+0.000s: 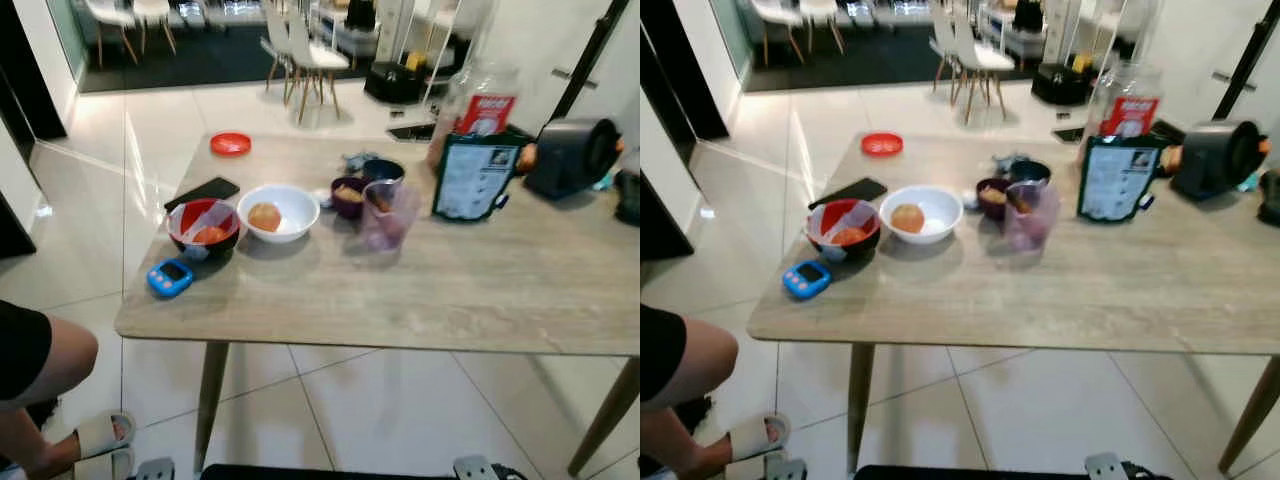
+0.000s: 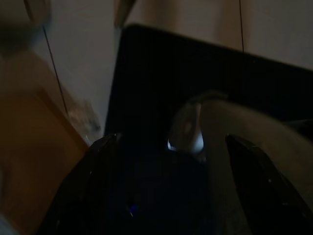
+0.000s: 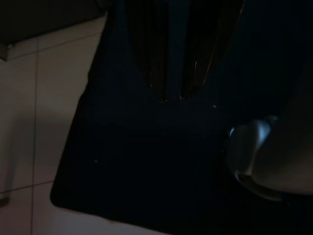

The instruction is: Restocking fridge

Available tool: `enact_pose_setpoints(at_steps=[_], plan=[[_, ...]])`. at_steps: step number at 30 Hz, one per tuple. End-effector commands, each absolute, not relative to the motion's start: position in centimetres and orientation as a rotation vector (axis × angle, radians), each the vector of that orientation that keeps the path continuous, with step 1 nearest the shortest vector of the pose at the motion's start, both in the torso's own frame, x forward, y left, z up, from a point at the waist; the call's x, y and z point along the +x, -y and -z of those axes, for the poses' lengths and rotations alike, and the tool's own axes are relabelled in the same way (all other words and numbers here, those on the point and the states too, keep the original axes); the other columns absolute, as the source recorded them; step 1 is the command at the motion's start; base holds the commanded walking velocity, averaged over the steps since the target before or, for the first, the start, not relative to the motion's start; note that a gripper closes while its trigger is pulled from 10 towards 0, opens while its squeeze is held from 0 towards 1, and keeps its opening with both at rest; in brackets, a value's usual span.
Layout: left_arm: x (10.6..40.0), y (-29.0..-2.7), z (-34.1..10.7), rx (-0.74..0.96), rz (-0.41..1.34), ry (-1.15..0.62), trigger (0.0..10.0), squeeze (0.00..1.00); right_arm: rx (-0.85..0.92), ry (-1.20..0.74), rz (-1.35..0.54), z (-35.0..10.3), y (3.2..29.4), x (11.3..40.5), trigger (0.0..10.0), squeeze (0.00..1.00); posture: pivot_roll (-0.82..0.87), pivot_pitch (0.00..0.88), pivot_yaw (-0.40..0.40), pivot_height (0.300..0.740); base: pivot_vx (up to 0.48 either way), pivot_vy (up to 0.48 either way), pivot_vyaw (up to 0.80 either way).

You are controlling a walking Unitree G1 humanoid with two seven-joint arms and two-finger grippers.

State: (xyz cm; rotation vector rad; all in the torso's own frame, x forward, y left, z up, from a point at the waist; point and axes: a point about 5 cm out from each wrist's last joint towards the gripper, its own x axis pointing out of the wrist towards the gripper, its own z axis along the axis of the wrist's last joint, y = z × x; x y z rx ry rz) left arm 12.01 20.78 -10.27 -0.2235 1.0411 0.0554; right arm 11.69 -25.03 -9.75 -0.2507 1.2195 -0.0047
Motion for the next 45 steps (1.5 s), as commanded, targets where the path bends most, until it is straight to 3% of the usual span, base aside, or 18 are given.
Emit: enact_pose_setpoints(at_steps=[1,19,31,45], plan=[[11.1,-20.9,10.5,-0.218,-0.057,-1.072,10.0,0.0,-0.253,-1.219,0.005,9.7,25.1,11.7,10.0,0.0,0.03,0.0,-0.003,0.74,0.0,0.0,0.0],[10.5,-20.1,10.8,-0.208,-0.019,-1.093,10.0,0.0,-0.299,-1.244,-0.047,9.8,25.5,11.1,10.0,0.0,0.03,0.0,-0.006,0.74,0.0,0.0,0.0],[10.2,-19.9,10.9,-0.219,-0.023,-1.106,10.0,0.0,-0.298,-1.249,-0.045,9.8,25.5,10.8,10.0,0.0,0.04,0.0,-0.007,0.74,0.0,-0.428,0.0],[10.2,-19.8,11.0,-0.238,-0.042,-1.102,10.0,0.0,-0.305,-1.241,-0.059,9.8,25.1,11.3,10.0,0.0,0.03,0.0,-0.018,0.74,0.0,0.0,0.0]])
